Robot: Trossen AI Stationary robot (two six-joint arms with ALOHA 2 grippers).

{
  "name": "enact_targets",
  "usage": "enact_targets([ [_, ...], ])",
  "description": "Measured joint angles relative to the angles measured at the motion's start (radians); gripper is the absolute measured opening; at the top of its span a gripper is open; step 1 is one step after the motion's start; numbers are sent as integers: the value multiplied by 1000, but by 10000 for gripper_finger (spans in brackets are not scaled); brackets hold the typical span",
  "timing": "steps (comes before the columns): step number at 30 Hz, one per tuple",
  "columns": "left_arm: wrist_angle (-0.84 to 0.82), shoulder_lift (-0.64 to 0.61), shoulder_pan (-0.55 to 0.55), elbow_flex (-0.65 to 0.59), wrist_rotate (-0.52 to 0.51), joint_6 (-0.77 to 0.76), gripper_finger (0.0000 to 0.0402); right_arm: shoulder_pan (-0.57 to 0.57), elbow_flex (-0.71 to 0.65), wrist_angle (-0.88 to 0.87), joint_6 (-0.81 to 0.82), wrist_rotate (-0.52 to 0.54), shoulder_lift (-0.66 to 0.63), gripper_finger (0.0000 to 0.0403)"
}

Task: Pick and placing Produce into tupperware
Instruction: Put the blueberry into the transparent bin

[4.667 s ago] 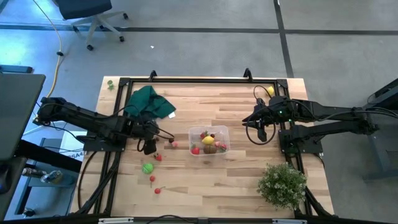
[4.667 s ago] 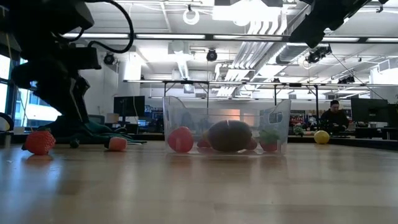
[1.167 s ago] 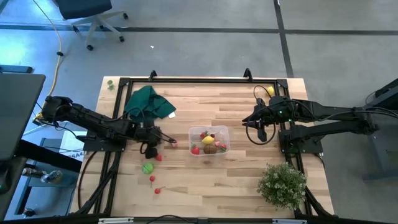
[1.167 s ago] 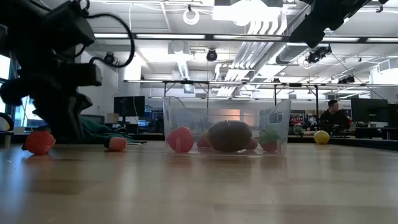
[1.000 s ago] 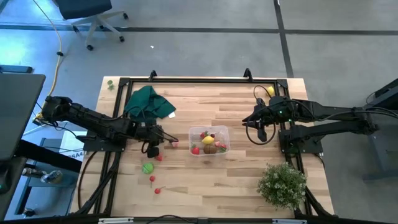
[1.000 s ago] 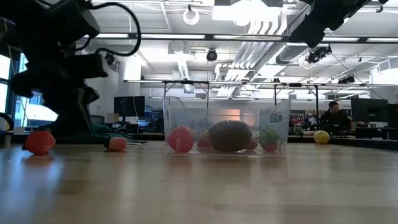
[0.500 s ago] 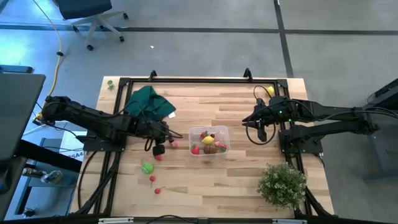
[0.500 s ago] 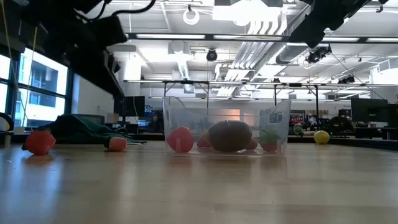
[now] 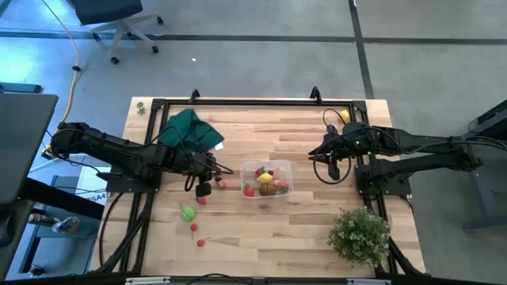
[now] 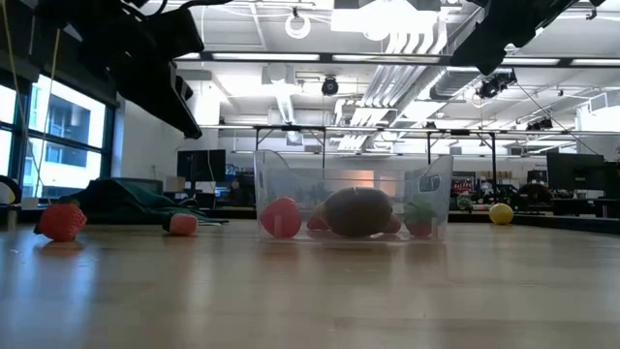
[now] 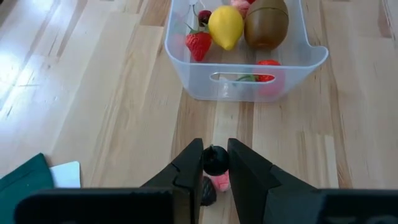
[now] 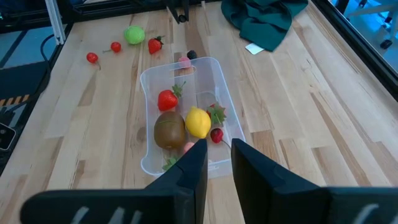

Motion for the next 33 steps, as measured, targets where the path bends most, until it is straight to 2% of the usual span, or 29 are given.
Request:
enact_targets([
  [23, -11, 0, 0, 0, -1, -4, 58, 0, 0, 0, 0, 0, 0, 62],
  [33, 60, 5, 0, 25, 5, 33, 58, 0, 0, 0, 0, 0, 0, 62],
])
